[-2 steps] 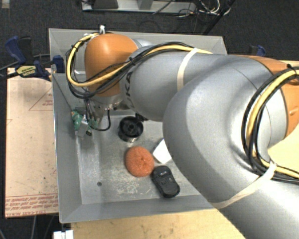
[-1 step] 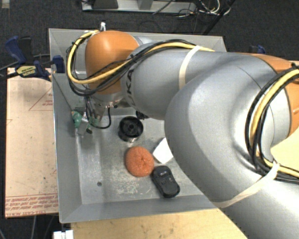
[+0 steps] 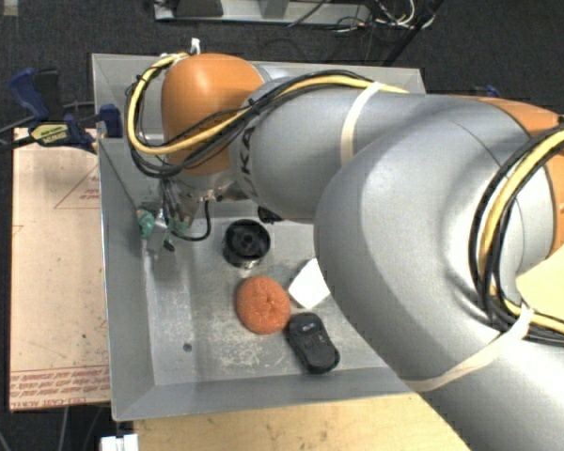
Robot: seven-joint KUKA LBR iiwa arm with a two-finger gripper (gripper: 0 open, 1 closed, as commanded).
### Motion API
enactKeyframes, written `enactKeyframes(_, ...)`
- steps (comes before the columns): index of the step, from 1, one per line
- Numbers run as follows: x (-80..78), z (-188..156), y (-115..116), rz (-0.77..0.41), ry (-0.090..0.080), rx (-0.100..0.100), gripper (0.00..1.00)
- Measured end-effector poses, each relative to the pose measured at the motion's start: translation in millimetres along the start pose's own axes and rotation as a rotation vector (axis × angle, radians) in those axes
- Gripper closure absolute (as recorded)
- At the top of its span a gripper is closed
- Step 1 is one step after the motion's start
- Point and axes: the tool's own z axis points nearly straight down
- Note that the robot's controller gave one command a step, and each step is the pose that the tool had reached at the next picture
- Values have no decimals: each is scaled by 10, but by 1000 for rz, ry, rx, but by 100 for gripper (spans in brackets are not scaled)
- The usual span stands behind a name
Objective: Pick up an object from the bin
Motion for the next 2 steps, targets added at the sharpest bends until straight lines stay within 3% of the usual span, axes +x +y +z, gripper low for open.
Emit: enactKeyframes(2,-7,-350,1,1,-1,0,100)
